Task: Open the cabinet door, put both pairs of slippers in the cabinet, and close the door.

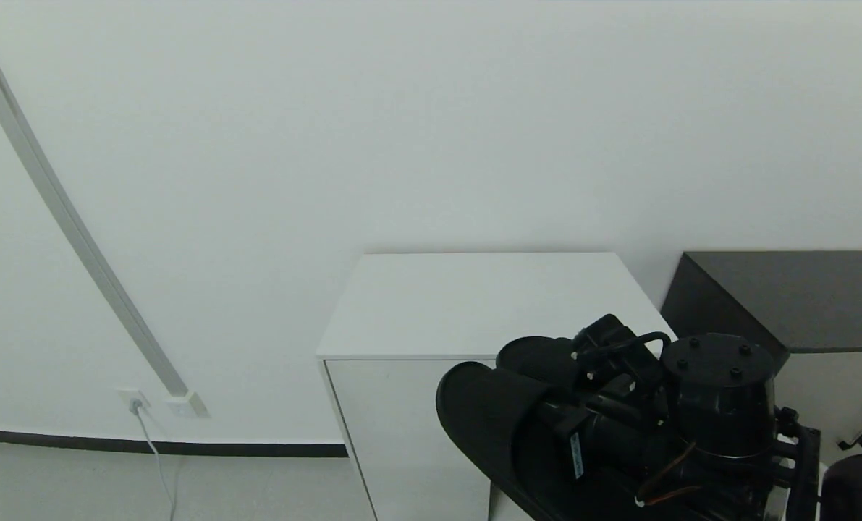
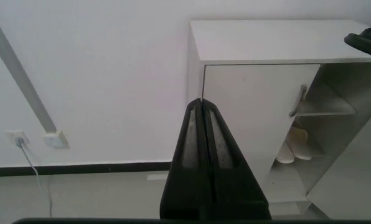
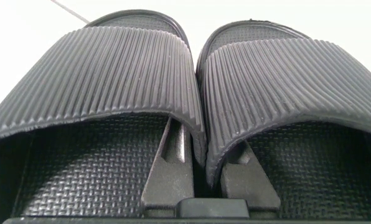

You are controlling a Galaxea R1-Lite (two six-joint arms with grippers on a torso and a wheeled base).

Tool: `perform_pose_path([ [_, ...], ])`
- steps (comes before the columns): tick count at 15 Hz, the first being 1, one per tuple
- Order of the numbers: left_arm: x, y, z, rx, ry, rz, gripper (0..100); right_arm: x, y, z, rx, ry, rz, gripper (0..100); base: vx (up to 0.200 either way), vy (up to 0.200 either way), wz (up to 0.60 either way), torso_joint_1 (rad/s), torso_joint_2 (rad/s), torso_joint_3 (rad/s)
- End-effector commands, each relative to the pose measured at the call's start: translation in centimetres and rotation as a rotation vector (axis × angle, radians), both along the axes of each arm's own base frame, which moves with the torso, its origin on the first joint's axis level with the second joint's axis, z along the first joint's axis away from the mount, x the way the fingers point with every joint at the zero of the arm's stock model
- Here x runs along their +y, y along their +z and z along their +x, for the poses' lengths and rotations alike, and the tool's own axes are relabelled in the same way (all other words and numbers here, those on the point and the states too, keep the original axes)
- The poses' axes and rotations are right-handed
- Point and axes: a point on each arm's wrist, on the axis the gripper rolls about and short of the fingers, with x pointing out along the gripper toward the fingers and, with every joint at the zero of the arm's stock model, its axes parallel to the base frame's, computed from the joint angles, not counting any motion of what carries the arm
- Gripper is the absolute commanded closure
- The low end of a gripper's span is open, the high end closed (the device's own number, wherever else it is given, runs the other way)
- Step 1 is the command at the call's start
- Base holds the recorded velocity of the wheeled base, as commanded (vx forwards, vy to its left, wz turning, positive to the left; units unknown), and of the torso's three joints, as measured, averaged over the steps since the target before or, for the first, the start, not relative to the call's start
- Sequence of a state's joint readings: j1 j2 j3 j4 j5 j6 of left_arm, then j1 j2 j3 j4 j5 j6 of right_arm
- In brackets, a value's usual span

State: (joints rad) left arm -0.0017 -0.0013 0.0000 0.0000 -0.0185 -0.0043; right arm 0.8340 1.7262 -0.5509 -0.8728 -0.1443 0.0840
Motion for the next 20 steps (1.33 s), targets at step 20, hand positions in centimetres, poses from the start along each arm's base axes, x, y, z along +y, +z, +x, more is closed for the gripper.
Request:
perform_pose_path([
  [20, 0.00, 0.00, 0.01, 0.001, 0.002, -0.002, 100, 0.19, -0.57, -0.02, 0.008, 0.005, -0.009, 100, 0.000, -0.060, 0.00, 0.001, 0.00, 0.001],
])
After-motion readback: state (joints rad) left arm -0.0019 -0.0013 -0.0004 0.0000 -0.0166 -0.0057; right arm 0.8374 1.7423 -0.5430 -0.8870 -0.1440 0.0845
